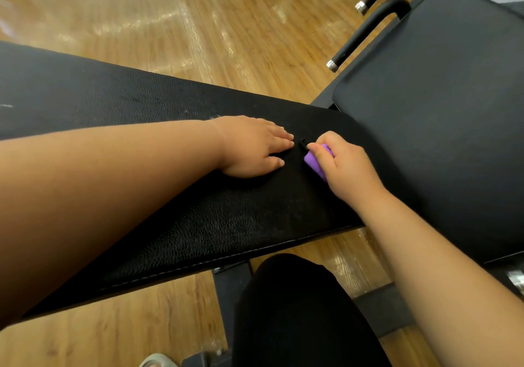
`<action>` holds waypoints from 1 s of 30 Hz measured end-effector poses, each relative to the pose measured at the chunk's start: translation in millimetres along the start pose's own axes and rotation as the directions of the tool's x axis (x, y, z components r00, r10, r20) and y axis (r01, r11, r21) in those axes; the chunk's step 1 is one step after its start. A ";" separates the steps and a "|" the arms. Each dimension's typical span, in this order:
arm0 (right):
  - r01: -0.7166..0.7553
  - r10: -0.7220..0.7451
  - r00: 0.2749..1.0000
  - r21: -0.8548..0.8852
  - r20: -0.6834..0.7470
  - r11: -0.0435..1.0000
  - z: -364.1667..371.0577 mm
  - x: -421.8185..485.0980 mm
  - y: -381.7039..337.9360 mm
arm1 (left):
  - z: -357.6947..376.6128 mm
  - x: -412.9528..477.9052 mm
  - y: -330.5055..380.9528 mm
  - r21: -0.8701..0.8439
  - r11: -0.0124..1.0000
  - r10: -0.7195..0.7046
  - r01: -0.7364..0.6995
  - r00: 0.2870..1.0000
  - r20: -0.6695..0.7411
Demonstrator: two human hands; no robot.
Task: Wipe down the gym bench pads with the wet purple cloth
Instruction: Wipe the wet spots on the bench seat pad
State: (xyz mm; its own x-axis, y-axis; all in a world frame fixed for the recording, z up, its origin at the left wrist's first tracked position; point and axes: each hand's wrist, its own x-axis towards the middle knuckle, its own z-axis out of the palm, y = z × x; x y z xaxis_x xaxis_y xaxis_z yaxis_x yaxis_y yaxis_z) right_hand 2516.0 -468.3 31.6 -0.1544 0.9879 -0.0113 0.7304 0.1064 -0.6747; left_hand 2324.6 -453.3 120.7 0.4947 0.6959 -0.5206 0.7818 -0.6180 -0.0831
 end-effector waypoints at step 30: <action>-0.179 0.178 0.982 0.000 -0.059 0.984 -0.6 5.4 7.0 | -11.9 19.2 16.5 0.030 0.999 0.019 -0.018 1.000 -0.003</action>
State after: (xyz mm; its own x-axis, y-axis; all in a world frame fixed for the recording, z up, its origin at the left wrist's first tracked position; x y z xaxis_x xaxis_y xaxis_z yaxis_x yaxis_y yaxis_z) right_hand 2520.7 -462.2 27.3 0.0180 0.9960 -0.0879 0.7459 -0.0720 -0.6622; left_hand 2351.6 -445.8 119.5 0.5104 0.6855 -0.5192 0.7609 -0.6413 -0.0987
